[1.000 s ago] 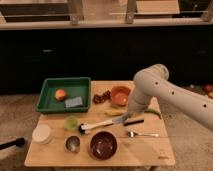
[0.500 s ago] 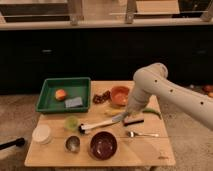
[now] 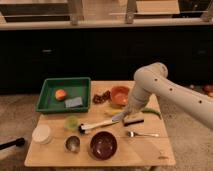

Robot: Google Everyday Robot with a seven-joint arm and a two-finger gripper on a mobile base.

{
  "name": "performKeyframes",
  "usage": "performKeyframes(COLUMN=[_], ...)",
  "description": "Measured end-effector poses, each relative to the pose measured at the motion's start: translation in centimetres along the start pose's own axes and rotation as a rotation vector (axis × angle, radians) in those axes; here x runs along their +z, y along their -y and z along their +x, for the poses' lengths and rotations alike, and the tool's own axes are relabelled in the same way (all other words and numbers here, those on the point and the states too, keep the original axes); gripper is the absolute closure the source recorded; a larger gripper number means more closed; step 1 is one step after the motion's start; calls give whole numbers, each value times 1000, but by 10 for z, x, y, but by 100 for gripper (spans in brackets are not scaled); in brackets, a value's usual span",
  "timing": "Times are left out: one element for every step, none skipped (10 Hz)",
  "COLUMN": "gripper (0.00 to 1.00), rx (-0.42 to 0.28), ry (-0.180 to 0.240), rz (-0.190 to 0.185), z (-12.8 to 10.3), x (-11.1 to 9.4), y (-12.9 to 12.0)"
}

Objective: Place towel in red bowl

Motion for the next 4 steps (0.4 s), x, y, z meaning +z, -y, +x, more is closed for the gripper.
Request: performKeyframes(gripper=[99, 99, 99, 99], rx=[-3, -6, -7, -6], ry=[5, 9, 12, 13], rz=[1, 2, 1, 4], z=[0, 1, 3, 5], x=[2, 4, 5, 6], y=[4, 6, 6, 8])
